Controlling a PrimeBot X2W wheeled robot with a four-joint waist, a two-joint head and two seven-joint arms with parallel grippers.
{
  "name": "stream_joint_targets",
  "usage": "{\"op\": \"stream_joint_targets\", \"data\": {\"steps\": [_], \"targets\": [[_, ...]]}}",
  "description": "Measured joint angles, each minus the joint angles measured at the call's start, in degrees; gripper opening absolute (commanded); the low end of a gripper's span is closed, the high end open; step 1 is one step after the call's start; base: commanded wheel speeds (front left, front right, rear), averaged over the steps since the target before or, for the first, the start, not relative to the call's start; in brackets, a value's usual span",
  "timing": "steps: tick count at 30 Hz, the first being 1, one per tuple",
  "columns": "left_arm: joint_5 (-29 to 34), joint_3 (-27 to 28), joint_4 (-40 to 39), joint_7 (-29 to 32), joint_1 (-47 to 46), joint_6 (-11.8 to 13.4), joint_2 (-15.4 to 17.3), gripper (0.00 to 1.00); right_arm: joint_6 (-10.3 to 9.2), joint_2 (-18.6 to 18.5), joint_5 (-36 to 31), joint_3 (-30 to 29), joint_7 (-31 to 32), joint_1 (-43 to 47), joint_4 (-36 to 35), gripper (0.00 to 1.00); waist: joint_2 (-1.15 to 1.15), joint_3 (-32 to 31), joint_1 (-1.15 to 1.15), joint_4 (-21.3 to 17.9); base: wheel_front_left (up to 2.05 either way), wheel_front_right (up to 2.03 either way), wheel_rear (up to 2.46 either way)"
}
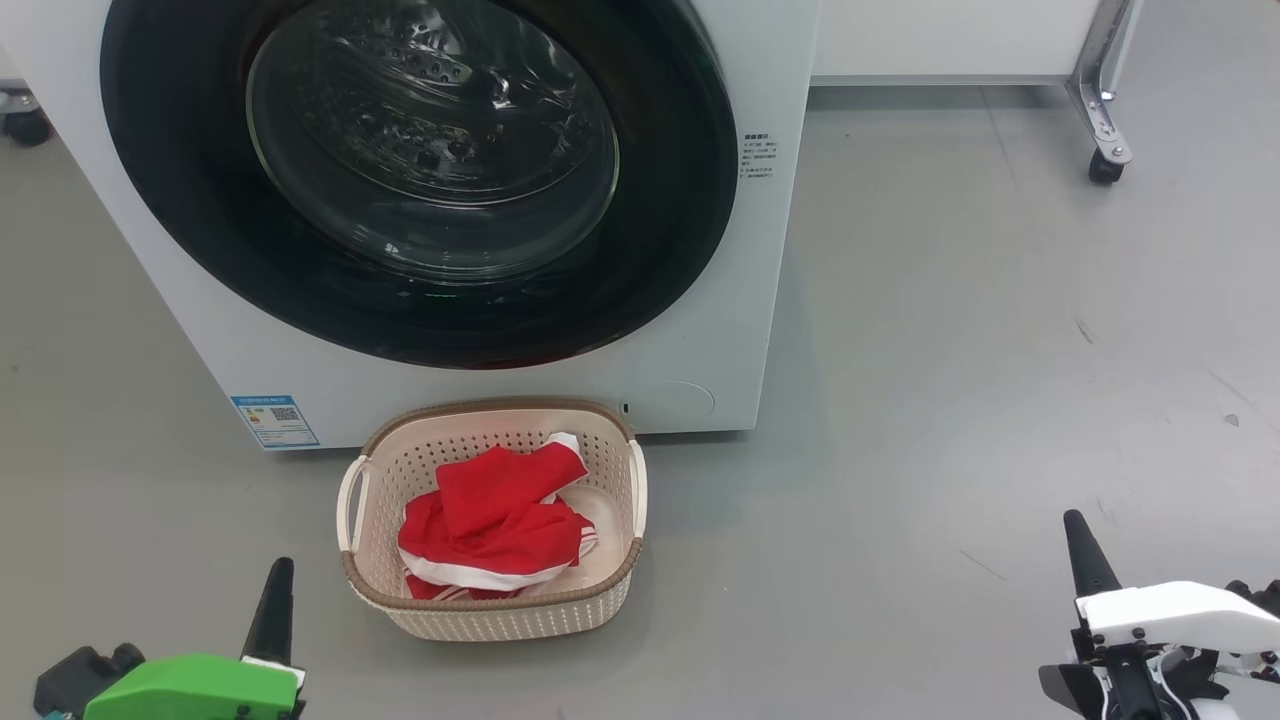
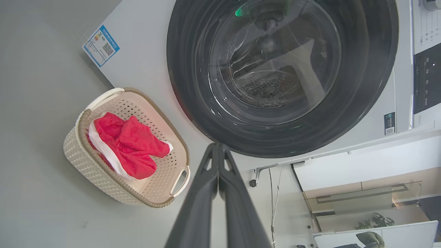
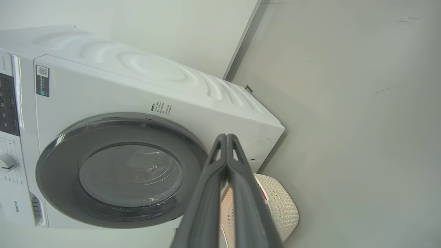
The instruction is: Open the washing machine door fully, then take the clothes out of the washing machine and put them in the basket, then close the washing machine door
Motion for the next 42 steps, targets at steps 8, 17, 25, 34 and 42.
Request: {"op": "stream_joint_targets", "data": {"steps": [8,17,25,34,42], "targets": [[-6.00,1.32,0.63,1.35,-1.16,-1.05,0.13,0.00,0.46,-0.12,6.02,-1.37,1.30,-1.16,0.02,0.00,0.00,0.03,0.00,-0.07,0.00,0.00,0.00],[-12.89,2.79,1.02,2.65,-2.40,-1.83,0.19,0.00,1.23,-0.19,12.67,-3.00,3.08,-2.29,0.03,0.00,0.00,0.07,0.00,-0.15,0.00,0.00,0.00],[-18.86,3.82,1.51,3.80,-3.56,-2.42,0.30,0.00,1.58,-0.23,18.00,-4.37,4.14,-3.22,0.04,0.00,0.00,0.10,0.00,-0.21,0.00,0.00,0.00],[-18.96,4.01,1.87,3.82,-3.75,-2.83,0.30,0.00,1.63,-0.25,18.34,-4.46,4.14,-3.33,0.09,0.00,0.00,0.09,0.00,-0.21,0.00,0.00,0.00],[-18.96,4.04,2.07,3.82,-3.77,-2.83,0.30,0.00,1.64,-0.24,18.34,-4.50,4.56,-3.36,0.16,0.00,0.00,0.08,0.00,-0.21,0.00,0.00,0.00]]}}
